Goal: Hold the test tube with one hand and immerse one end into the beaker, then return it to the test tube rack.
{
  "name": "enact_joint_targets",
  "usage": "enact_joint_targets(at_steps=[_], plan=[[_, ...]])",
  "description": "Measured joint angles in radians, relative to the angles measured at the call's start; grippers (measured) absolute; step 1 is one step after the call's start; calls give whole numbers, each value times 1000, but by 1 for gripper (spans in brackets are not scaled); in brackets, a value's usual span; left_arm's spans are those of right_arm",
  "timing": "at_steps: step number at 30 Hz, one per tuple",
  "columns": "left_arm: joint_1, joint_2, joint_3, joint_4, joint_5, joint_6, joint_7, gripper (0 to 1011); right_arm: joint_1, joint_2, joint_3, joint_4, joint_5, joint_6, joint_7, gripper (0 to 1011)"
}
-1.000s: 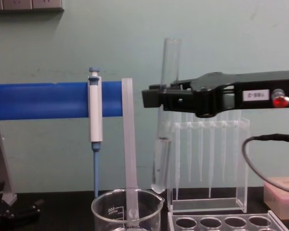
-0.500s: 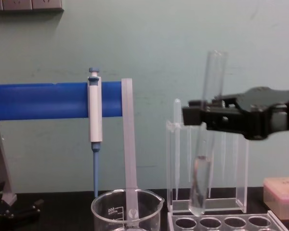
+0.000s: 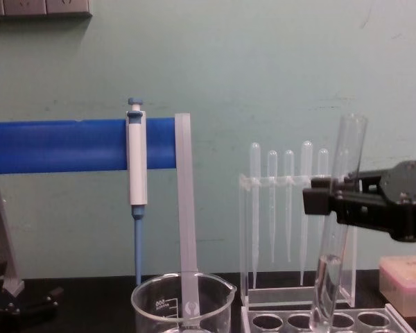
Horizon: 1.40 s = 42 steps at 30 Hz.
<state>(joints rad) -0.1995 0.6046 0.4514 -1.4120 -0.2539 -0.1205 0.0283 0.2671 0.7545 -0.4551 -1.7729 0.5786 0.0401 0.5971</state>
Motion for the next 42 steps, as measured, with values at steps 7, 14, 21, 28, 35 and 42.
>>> enact_joint_targets(at_steps=[7, 14, 21, 28, 35, 42], plan=[[0, 0, 0, 0, 0, 0, 0, 1000, 14, -31, 1, 60, -22, -22, 18, 225], [0, 0, 0, 0, 0, 0, 0, 1000, 36, -63, -5, 102, -43, -33, 28, 225], [0, 0, 0, 0, 0, 0, 0, 1000, 60, -90, -14, 140, -55, -33, 41, 225], [0, 0, 0, 0, 0, 0, 0, 1000, 76, -105, -18, 169, -60, -39, 55, 225], [0, 0, 0, 0, 0, 0, 0, 1000, 81, -122, -26, 195, -63, -47, 62, 225], [0, 0, 0, 0, 0, 0, 0, 1000, 68, -151, -47, 257, -101, -62, 62, 225]])
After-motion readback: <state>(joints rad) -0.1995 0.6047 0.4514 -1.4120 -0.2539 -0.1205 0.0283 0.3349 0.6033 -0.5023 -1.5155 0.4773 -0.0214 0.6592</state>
